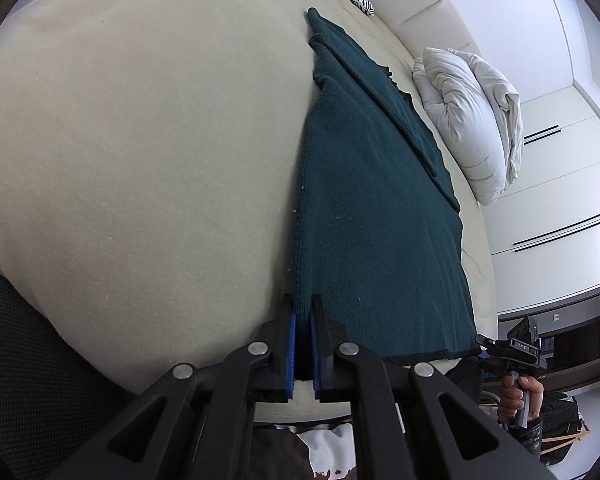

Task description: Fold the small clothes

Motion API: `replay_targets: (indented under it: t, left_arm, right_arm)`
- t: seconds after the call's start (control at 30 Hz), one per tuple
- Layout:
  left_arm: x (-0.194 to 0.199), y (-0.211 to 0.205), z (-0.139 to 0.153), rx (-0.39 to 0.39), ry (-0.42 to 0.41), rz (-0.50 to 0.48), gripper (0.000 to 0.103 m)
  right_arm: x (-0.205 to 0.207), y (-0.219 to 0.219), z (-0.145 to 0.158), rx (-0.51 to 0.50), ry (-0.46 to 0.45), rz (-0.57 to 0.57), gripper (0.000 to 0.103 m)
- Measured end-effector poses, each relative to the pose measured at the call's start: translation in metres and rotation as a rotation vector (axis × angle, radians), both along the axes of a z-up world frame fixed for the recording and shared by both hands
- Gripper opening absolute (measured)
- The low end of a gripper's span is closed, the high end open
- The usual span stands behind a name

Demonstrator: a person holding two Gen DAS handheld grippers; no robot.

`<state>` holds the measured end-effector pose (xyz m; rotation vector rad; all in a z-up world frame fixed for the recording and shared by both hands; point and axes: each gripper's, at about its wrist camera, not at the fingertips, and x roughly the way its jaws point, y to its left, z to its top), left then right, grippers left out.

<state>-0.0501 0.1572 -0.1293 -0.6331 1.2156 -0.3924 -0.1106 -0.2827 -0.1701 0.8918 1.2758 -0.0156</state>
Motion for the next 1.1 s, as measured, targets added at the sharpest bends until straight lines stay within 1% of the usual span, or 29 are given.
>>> replay_targets:
  t: [0.2,0.4,0.47,0.53,0.6,0.7,0.73,0.83,0.93,1.1]
  left_arm:
    - [0.001,0.001,0.000,-0.004,0.002,0.006,0.007]
    - [0.001,0.004,-0.002,-0.014,0.004,0.015,0.007]
    - [0.002,0.005,-0.003,-0.017,0.005,0.017,0.007]
    - [0.001,0.006,-0.004,-0.018,0.005,0.017,0.007]
    - [0.000,0.006,-0.004,-0.018,0.005,0.017,0.007]
    - [0.001,0.006,-0.003,-0.023,0.007,0.021,0.007]
    - [0.000,0.007,-0.003,-0.025,0.007,0.023,0.007]
    - [0.000,0.009,-0.002,-0.021,0.004,0.027,0.007]
    - [-0.002,0.007,0.001,-0.006,-0.006,0.026,0.007]
    - [-0.005,0.004,0.013,0.002,-0.038,0.018,0.006]
  right_arm:
    - [-0.010,-0.012,-0.002,0.072,-0.044,-0.077,0.028]
    - [-0.021,-0.028,-0.005,0.159,-0.096,-0.184,0.026]
    - [-0.022,-0.030,-0.007,0.183,-0.102,-0.199,0.025]
    - [-0.021,-0.026,-0.008,0.162,-0.079,-0.168,0.022]
    - [-0.019,-0.019,-0.008,0.147,-0.059,-0.138,0.022]
    - [-0.017,-0.014,-0.009,0.136,-0.055,-0.134,0.022]
    - [-0.017,-0.014,-0.009,0.131,-0.059,-0.138,0.019]
    - [-0.020,-0.014,-0.008,0.111,-0.078,-0.137,0.007]
    - [-0.024,-0.013,-0.003,0.084,-0.103,-0.134,0.006]
    - [-0.028,-0.008,0.018,0.039,-0.194,-0.128,0.005]
